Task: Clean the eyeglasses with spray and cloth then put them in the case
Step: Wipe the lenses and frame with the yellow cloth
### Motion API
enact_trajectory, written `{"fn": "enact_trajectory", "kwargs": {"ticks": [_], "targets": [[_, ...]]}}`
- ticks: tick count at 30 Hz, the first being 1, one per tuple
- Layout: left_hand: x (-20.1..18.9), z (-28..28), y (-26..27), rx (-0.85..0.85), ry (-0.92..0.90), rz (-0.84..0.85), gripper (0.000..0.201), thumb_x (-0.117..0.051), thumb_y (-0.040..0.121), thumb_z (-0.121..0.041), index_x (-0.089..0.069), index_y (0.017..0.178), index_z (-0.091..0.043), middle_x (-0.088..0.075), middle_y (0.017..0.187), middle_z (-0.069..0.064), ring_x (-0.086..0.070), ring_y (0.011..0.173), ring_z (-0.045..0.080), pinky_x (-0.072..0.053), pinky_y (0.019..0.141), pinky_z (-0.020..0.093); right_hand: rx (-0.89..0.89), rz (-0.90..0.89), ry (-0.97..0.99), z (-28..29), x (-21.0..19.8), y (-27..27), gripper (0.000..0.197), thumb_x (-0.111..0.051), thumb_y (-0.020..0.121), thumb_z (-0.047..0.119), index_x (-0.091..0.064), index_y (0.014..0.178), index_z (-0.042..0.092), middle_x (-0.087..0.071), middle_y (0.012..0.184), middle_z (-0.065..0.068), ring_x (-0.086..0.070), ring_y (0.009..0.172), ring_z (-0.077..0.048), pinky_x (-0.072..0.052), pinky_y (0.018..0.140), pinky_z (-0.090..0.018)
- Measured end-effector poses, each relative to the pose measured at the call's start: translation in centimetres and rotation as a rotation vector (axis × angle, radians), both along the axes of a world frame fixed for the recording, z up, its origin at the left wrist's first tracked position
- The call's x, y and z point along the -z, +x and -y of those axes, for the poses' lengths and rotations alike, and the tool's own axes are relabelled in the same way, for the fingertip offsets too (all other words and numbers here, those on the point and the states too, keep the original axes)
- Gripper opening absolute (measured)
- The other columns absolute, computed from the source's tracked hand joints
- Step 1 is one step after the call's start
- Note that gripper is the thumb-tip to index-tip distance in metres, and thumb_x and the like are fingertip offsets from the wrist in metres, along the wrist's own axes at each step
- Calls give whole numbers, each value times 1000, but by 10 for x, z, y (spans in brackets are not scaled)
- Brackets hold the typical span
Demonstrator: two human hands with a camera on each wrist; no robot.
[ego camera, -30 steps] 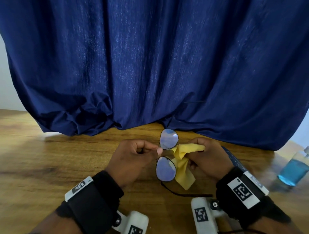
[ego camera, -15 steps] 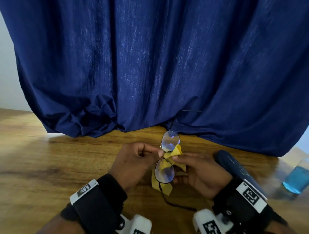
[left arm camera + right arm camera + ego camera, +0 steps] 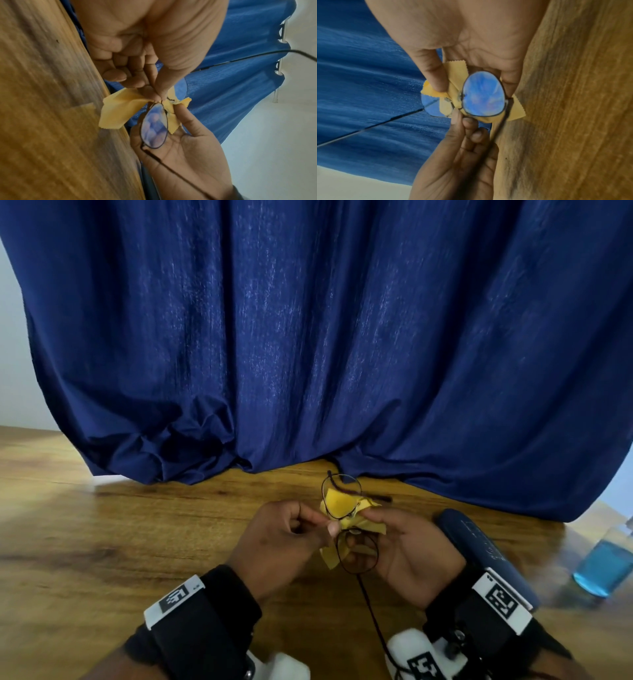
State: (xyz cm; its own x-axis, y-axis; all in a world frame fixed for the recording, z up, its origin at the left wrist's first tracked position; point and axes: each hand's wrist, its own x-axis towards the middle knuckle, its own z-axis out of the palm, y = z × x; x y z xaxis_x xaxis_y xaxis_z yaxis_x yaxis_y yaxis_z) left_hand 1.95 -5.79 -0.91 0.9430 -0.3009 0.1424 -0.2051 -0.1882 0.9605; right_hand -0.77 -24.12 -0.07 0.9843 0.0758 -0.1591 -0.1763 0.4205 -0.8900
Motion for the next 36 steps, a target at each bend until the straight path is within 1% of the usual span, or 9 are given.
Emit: {"fn": "enact_trajectory", "kwargs": {"ticks": [4, 7, 9, 17, 20, 25, 30, 33, 36], "targets": [[1, 3, -2, -18, -30, 9, 12, -75, 86, -35, -75, 88, -23, -79, 89, -2, -72, 84, 14, -56, 74, 27, 19, 14, -40, 2, -2, -1, 39, -61, 76, 19, -66, 107, -4, -70, 90, -17, -67, 71, -24, -55, 64, -38], [1, 4, 0, -56, -61, 43, 10, -74, 88, -28, -74, 86, -18, -78, 88, 7, -71, 83, 28, -55, 77, 35, 11, 6, -174, 2, -3, -1, 47, -64, 76, 20, -68, 116, -4, -71, 113, -22, -68, 102, -40, -53, 92, -52], [0, 2, 2, -81, -69, 66, 9, -73, 90, -22, -74, 83, -16, -78, 84, 9, -69, 73, 23, -53, 73, 35, -18, -15, -229, 2, -4, -3, 39, -63, 82, 17, -71, 115, -1, -70, 120, -22, -65, 108, -40, -46, 100, -53], [-3, -2, 3, -39, 51, 235, 8, -70, 92, -19, -70, 84, -16, -71, 72, -4, -61, 64, 0, -46, 59, 10, 35, 27, 33, 8, -11, -1, 30, -64, 75, 18, -62, 100, 2, -67, 86, -19, -64, 78, -27, -46, 87, -47], [-6, -6, 5, -65, 52, 271, 9, -68, 94, -19, -68, 85, -17, -70, 73, -2, -60, 63, 1, -45, 57, 11, -49, -17, -134, 2, -8, -5, 35, -69, 76, 17, -70, 105, -2, -68, 99, -22, -61, 86, -33, -47, 85, -48], [-17, -16, 10, -183, 49, 375, 11, -63, 95, -28, -65, 85, -24, -71, 82, -6, -64, 77, 4, -47, 67, 12, 167, 51, -218, 17, -17, -5, 11, -63, 91, 18, -69, 92, 9, -65, 81, -11, -58, 66, -19, -48, 69, -38], [-22, -21, 13, -205, -10, 370, 9, -67, 93, -28, -67, 84, -24, -73, 83, -6, -66, 79, 4, -51, 71, 14, 310, 245, -361, 33, -19, -2, 16, -71, 85, 24, -75, 93, 10, -57, 67, -7, -51, 60, -17, -47, 65, -34], [-21, -19, 11, -141, -18, 272, 9, -68, 92, -25, -70, 85, -22, -73, 83, -2, -64, 74, 0, -50, 70, 14, 264, 254, -493, 29, -15, 0, 36, -78, 72, 38, -75, 87, 6, -60, 71, -14, -56, 68, -26, -50, 71, -47], [-15, -13, 10, -75, -34, 204, 9, -68, 92, -25, -72, 85, -19, -76, 85, 3, -70, 79, 16, -56, 75, 29, 196, 310, -590, 24, -13, 0, 33, -77, 71, 42, -78, 84, 12, -67, 68, -6, -61, 67, -18, -52, 74, -43]]}}
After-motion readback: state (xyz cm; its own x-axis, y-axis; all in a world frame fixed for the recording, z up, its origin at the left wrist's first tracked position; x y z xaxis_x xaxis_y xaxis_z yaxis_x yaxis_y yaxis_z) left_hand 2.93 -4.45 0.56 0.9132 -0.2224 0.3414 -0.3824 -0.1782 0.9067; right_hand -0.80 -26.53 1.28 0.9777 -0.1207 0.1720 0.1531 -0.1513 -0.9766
